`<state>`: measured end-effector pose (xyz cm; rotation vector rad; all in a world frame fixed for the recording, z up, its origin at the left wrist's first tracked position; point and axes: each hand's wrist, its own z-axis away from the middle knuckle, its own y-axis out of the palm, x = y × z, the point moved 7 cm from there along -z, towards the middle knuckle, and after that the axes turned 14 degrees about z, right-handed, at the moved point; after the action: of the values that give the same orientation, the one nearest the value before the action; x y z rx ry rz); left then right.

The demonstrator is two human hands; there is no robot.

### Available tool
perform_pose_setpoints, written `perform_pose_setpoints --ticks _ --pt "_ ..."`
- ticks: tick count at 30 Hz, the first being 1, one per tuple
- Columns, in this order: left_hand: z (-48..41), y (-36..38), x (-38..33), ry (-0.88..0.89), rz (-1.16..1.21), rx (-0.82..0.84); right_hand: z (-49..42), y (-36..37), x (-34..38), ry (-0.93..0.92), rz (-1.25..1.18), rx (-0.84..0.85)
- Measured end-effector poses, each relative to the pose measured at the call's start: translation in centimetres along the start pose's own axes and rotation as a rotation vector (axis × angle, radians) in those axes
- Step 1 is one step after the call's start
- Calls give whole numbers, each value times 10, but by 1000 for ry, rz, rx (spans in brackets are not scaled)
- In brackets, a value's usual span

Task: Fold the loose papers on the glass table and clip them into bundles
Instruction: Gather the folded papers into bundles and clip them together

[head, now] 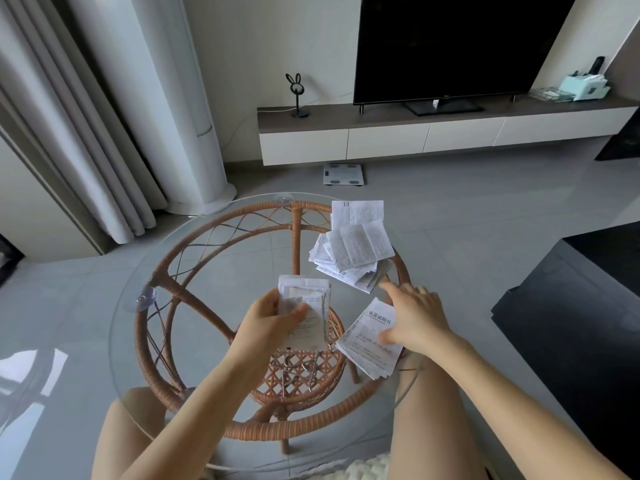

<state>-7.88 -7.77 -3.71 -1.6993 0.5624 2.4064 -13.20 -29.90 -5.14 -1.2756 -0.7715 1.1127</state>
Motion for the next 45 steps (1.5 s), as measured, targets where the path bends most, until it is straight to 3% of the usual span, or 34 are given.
perform_pose_setpoints --ticks 2,3,5,6,8,12,14,18,19,24,30,36,40,45 --pt "-1 7 -3 72 -127 34 8 -21 8 -24 -29 -224" --pt "-2 10 -3 112 -220 50 15 -29 10 -43 -240 -289" --pt "-1 18 -6 196 -452 98 26 -35 18 -113 -800 -201" --pt "0 24 -7 239 -574 144 31 -37 25 -161 -968 -98" --pt "5 40 -9 306 -788 279 43 -41 39 -297 -916 25" --pt "22 56 -20 466 -1182 370 55 -40 52 -386 -837 -52" --pt "29 42 -27 478 -1099 312 61 -29 54 -332 -917 -131" --pt "33 -11 -7 226 -353 146 77 2 62 -163 -1167 -211" --pt "34 -17 6 188 -265 142 79 9 66 -129 -1178 -205" --pt "36 -22 44 256 -352 59 84 25 82 -101 -919 -293" --pt "40 -7 57 256 -313 71 88 23 90 -86 -1112 -307" --pt "40 -1 52 232 -326 135 85 29 92 -97 -1142 -267" --pt "37 -10 54 151 -202 160 83 29 91 -90 -1137 -210" --pt "38 -8 52 179 -192 156 80 34 90 -66 -1116 -192"
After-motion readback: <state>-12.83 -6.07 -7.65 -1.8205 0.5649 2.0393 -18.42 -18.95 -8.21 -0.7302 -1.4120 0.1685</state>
